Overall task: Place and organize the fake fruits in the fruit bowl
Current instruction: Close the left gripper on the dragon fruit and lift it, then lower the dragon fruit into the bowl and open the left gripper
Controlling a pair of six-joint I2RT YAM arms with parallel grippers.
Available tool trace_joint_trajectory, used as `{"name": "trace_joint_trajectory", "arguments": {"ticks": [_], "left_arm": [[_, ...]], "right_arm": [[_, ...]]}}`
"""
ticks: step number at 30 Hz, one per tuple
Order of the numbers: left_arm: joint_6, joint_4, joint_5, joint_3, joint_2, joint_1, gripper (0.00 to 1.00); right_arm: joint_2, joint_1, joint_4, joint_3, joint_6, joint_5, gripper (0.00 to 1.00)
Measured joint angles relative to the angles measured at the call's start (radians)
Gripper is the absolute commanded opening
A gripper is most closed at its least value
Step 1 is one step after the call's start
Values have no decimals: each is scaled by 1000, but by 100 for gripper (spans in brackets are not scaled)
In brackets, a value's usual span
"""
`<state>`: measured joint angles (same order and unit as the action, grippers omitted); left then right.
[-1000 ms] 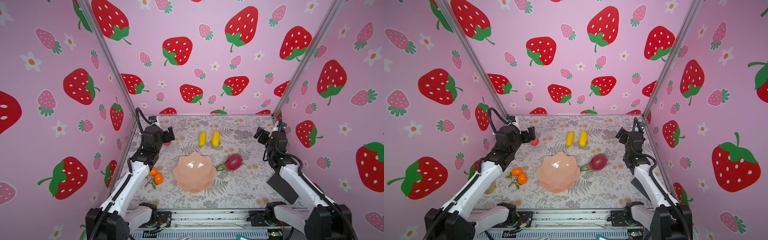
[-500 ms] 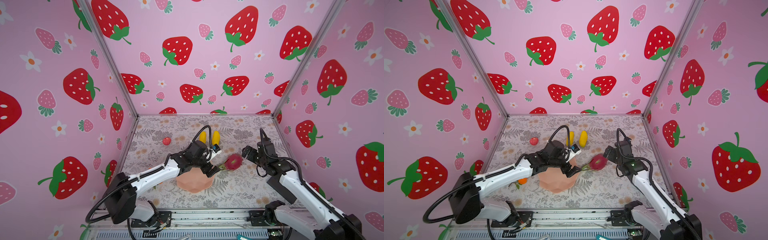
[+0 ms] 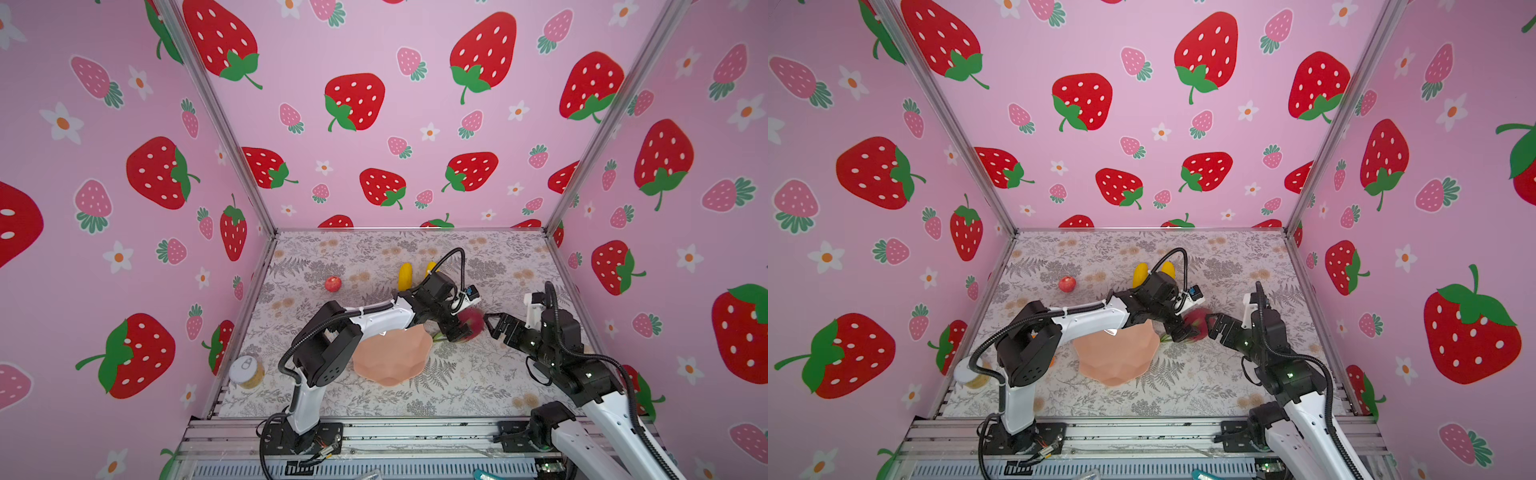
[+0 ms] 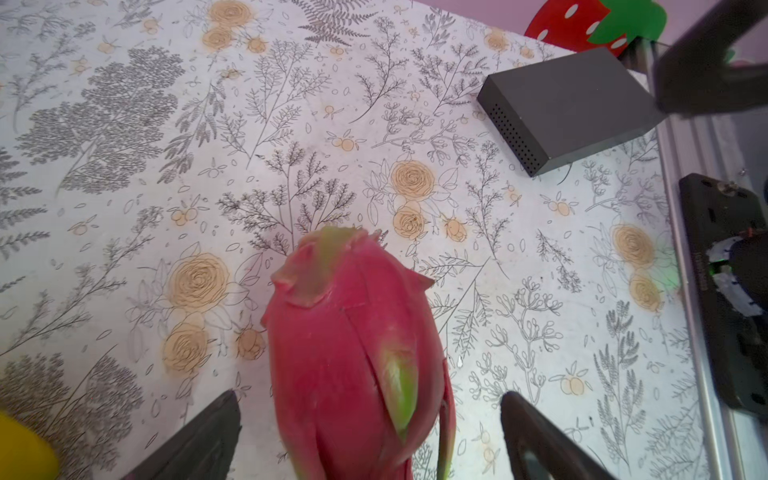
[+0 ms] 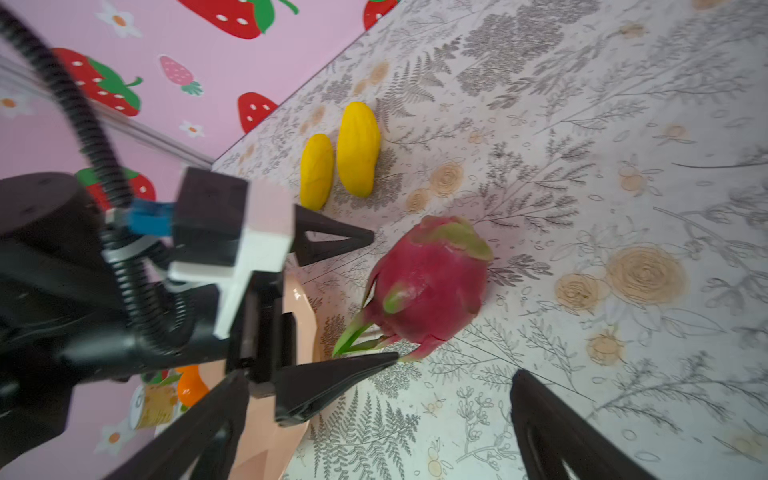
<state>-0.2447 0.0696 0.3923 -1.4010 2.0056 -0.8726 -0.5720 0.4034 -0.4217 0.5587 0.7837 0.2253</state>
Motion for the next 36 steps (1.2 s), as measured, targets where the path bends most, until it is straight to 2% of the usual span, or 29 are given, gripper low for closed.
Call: {"name": "trace_joint_trajectory", "arguments": {"ticks": [6, 14, 24, 30, 33, 36], "left_arm": [[7, -6, -41, -73, 88, -26, 99], [17, -16, -107, -103, 150, -39, 100], [47, -92, -107, -99, 161, -40, 72], [90, -177, -81, -48, 84, -35, 70], [125, -189, -110, -47, 6, -26, 69], [164, -153, -185, -47, -109, -5, 69]], "right_arm": [[65, 0, 64, -17, -50, 119, 99], [113, 0, 84, -17, -84, 154, 99], [147, 0, 68, -14, -95, 144, 99], [146, 0, 55, 23, -111, 127, 99], [126, 0, 86, 50, -137, 149, 99], [77, 0, 148, 71, -172, 212, 99]]}}
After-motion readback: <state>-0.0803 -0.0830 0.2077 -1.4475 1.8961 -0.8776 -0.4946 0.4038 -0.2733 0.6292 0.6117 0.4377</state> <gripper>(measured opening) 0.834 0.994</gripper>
